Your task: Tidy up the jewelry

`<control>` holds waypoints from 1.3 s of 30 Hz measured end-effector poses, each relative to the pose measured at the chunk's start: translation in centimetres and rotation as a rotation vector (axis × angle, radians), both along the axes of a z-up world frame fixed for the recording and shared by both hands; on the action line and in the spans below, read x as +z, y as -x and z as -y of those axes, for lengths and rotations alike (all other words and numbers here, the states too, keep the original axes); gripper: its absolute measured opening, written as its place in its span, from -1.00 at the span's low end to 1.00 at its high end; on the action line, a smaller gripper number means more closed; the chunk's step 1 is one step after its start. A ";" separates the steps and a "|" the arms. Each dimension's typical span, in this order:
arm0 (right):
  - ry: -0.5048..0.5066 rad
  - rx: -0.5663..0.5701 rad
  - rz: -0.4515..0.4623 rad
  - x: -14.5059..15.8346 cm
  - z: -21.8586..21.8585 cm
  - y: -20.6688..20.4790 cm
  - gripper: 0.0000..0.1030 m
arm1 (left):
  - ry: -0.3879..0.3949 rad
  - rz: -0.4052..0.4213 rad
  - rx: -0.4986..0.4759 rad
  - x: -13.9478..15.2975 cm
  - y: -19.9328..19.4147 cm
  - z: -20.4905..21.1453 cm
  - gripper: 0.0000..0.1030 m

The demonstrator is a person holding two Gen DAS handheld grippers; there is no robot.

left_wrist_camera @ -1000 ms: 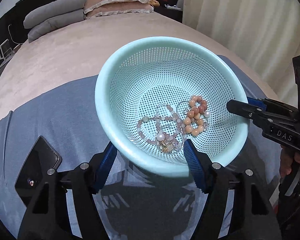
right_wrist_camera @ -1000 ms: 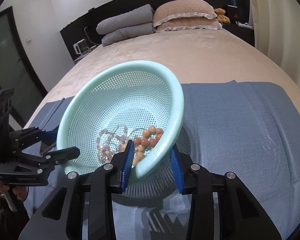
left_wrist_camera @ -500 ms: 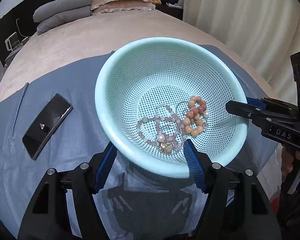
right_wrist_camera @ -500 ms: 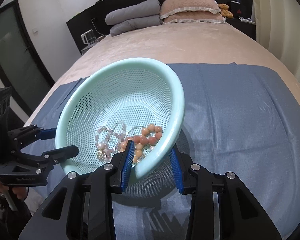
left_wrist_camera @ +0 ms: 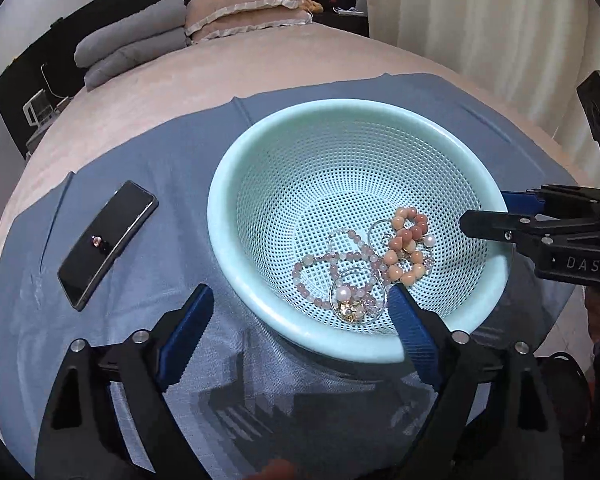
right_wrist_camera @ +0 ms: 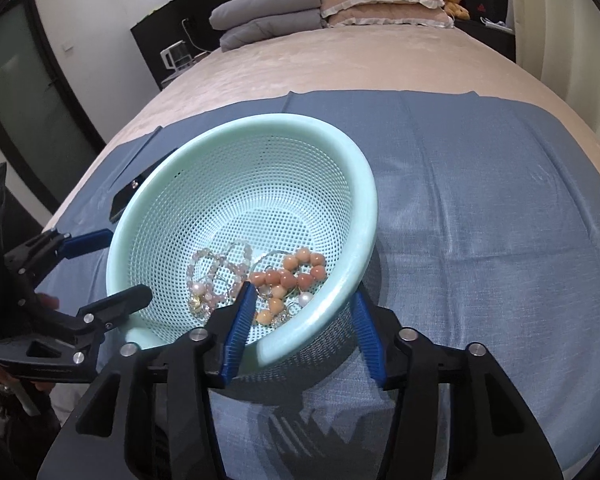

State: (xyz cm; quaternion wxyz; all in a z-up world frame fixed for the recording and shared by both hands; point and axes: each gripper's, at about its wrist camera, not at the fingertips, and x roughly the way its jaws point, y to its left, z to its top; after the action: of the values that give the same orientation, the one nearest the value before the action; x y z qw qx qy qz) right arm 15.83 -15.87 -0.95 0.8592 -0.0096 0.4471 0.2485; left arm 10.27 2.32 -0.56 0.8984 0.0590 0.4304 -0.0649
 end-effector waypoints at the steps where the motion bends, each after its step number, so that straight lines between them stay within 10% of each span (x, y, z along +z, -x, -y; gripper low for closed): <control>1: 0.004 0.000 0.014 0.0 0.0 0.2 0.18 | -0.001 0.012 0.000 0.1 0.1 0.0 0.79; 11: -0.003 -0.040 0.101 1.5 1.3 1.9 0.65 | 0.045 0.057 0.066 0.2 1.0 -1.1 0.88; 21: 0.062 -0.103 0.238 3.1 2.5 5.6 0.69 | -0.037 0.141 0.120 1.6 4.8 0.7 0.89; 39: 0.075 -0.204 0.262 0.4 4.5 12.8 0.71 | 0.087 0.142 0.152 -0.2 10.8 2.5 0.89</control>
State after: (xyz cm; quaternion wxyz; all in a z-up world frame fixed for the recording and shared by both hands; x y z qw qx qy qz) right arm 3.03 -20.39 -0.53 0.9299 -0.0286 0.3391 0.1395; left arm -0.50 -0.16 -0.76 0.9306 -0.0086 0.3657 -0.0108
